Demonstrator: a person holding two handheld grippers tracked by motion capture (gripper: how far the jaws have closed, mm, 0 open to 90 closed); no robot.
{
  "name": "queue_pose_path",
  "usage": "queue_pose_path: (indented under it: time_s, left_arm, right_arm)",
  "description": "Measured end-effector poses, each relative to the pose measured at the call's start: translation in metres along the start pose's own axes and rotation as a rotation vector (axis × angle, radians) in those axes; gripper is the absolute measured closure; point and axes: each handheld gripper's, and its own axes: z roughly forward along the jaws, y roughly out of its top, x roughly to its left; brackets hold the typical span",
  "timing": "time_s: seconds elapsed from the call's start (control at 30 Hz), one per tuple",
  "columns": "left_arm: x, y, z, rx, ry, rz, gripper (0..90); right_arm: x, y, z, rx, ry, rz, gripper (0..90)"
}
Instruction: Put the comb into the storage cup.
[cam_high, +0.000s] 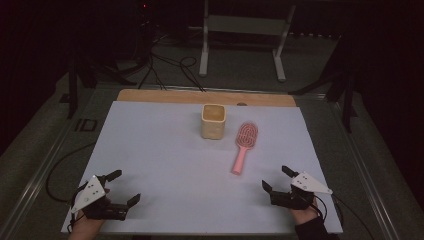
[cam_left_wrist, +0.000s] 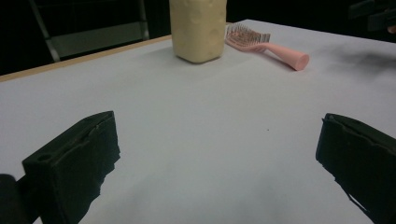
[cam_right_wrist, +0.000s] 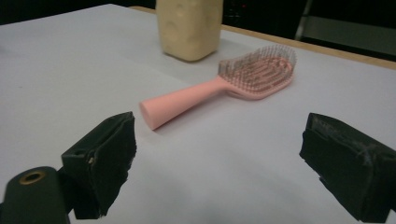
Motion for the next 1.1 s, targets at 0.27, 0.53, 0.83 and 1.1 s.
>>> queue_pose_path:
  time_s: [0.27, 0.53, 0.83, 1.1]
  left_arm:
    - [-0.002, 0.002, 0.001, -0.008, -0.006, 0.001, 0.0]
    - [-0.003, 0.002, 0.003, -0.011, -0.033, -0.014, 0.0]
    - [-0.004, 0.001, 0.002, -0.013, -0.050, -0.001, 0.0]
    - [-0.004, 0.002, 0.002, -0.013, -0.055, -0.003, 0.0]
  right_arm:
    - [-0.003, 0.000, -0.004, 0.008, 0.026, 0.018, 9.8]
    - [-0.003, 0.002, -0.009, -0.001, 0.051, 0.017, 9.7]
    - [0.005, 0.007, -0.007, 0.029, 0.079, -0.008, 9.7]
    - [0.012, 0.020, -0.012, 0.020, 0.134, 0.011, 8.8]
